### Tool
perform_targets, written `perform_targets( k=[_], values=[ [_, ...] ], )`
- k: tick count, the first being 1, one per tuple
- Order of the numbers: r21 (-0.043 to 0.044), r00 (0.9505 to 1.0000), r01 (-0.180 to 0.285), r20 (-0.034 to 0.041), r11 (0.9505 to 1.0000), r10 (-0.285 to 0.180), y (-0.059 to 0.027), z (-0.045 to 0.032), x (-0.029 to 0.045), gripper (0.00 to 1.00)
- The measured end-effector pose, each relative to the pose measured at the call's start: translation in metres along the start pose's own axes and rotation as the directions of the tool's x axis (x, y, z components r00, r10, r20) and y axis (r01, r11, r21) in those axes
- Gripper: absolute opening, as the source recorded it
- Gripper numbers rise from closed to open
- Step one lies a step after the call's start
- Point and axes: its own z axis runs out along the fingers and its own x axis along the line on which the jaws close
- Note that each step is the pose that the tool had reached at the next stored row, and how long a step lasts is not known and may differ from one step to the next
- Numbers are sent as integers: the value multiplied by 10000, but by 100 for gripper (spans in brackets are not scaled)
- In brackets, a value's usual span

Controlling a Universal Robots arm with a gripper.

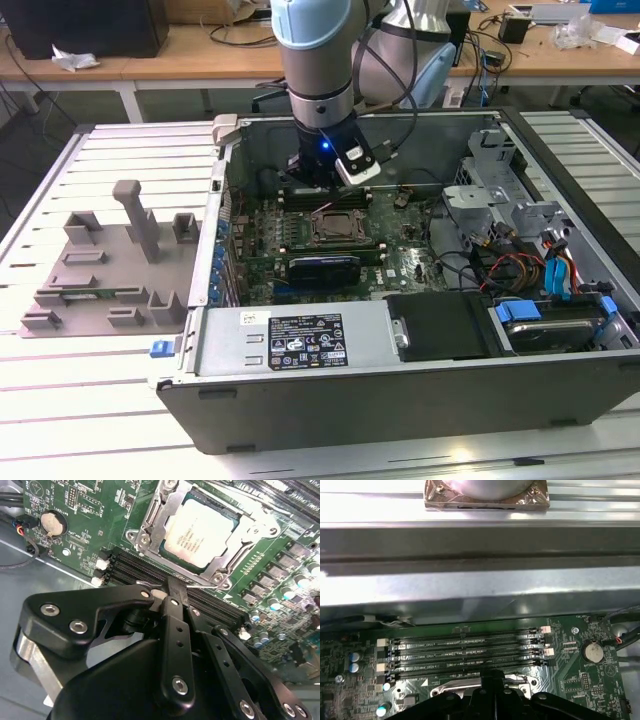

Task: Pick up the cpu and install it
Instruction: 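Install the first cpu locking lever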

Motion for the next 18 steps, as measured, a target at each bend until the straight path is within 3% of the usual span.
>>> perform_targets(
  k=[6,12,18],
  values=[
    [9,10000,-18,15,10000,18,23,18,5,11],
    [84,9994,-230,276,9997,227,14,59,16,11],
    [151,9985,-429,341,9990,423,40,122,27,11]
  ],
)
